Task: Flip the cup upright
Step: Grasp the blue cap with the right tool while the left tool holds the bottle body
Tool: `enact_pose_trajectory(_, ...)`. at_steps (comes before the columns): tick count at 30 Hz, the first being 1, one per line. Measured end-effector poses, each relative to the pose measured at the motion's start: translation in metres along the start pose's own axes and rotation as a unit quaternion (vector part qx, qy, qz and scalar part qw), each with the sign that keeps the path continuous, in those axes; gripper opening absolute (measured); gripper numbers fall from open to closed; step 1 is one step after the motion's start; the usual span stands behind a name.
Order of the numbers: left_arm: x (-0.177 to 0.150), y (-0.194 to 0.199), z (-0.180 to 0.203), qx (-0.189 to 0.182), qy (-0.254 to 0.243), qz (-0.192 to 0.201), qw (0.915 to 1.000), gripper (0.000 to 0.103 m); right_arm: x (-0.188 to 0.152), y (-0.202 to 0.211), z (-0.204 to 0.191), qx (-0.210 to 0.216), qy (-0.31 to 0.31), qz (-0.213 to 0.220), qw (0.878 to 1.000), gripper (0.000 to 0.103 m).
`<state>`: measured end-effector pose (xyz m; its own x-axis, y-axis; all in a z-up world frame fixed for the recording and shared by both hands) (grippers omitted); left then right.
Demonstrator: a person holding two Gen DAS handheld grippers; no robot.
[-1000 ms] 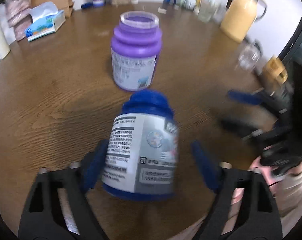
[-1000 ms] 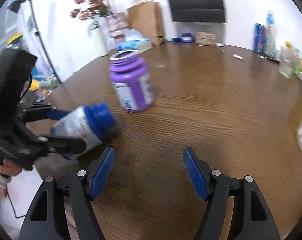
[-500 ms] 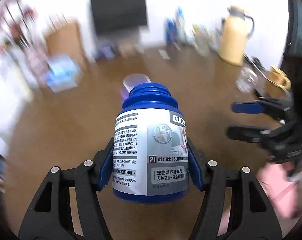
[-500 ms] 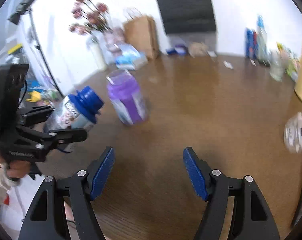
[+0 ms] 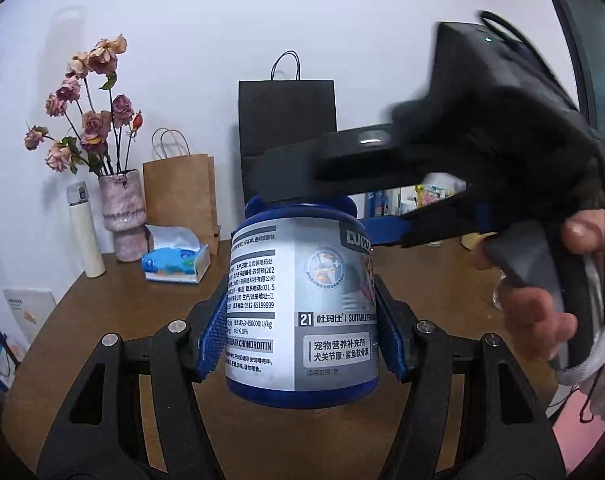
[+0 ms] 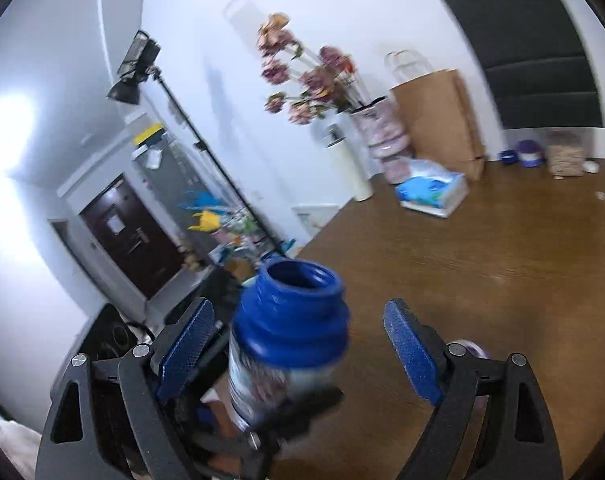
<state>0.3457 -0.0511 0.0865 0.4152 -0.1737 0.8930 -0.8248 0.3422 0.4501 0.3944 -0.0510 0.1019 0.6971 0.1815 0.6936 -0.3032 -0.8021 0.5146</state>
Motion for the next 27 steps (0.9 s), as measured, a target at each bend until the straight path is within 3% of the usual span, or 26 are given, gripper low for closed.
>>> enact_pose_trajectory(3,-0.001,-0.001,-0.006,-0.001,0.001,0.004,1.0000,0.060,0.004,-0.018,0.001,-0.011,0.003,-0.015,1.000,0.090)
enact_pose_trajectory(5,-0.004,-0.002,-0.007,-0.005,0.001,0.004,1.0000,0.060,0.007,-0.028,0.002,-0.001,0.001,-0.018,1.000,0.078)
enact_pose_trajectory(6,-0.005,-0.004,-0.009,-0.004,0.003,0.003,1.0000,0.060,0.007,-0.030,0.003,0.005,0.001,-0.019,1.000,0.066)
enact_pose_trajectory(11,-0.010,-0.017,-0.016,-0.010,0.018,-0.006,0.9998,0.060,0.007,-0.043,0.005,-0.024,0.033,-0.029,0.999,0.066)
enact_pose_trajectory(12,-0.010,-0.020,-0.017,-0.014,0.020,-0.012,0.9996,0.063,0.008,-0.044,0.004,-0.039,0.051,-0.026,0.998,0.066)
enact_pose_trajectory(13,-0.010,-0.025,-0.020,-0.024,0.019,-0.025,0.9992,0.074,0.008,-0.046,0.002,-0.061,0.072,-0.023,0.995,0.066)
enact_pose_trajectory(14,-0.010,-0.026,-0.020,-0.028,0.021,-0.026,0.9990,0.075,0.007,-0.048,0.000,-0.094,0.102,-0.020,0.990,0.066)
enact_pose_trajectory(16,-0.005,-0.033,-0.028,-0.041,0.031,-0.027,0.9983,0.074,0.004,-0.054,-0.004,-0.128,0.152,-0.014,0.980,0.066)
enact_pose_trajectory(17,-0.004,-0.036,-0.033,-0.045,0.038,-0.020,0.9981,0.060,0.002,-0.059,-0.007,-0.133,0.174,-0.013,0.976,0.066)
enact_pose_trajectory(19,-0.006,-0.045,-0.038,-0.064,0.055,-0.022,0.9962,0.060,-0.001,-0.069,-0.006,-0.149,0.204,-0.019,0.967,0.066)
enact_pose_trajectory(21,-0.008,-0.050,-0.042,-0.052,0.056,-0.014,0.9969,0.060,-0.001,-0.076,-0.002,-0.167,0.225,-0.015,0.960,0.066)
enact_pose_trajectory(27,-0.015,-0.082,-0.060,-0.016,0.073,-0.022,0.9969,0.060,0.011,-0.099,0.019,-0.147,0.252,-0.016,0.957,0.066)
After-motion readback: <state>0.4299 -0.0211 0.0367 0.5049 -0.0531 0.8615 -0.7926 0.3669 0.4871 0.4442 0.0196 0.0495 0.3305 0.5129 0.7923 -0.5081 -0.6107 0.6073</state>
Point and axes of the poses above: each gripper's, at about its wrist camera, not at the fingertips, and y roughly against the way its jaws point, z to its right, x to its top, the point moved 8 cm from there along -y, roughly the way its jaws point, and after that the axes turned 10 degrees about -z, right-handed, at the moved point
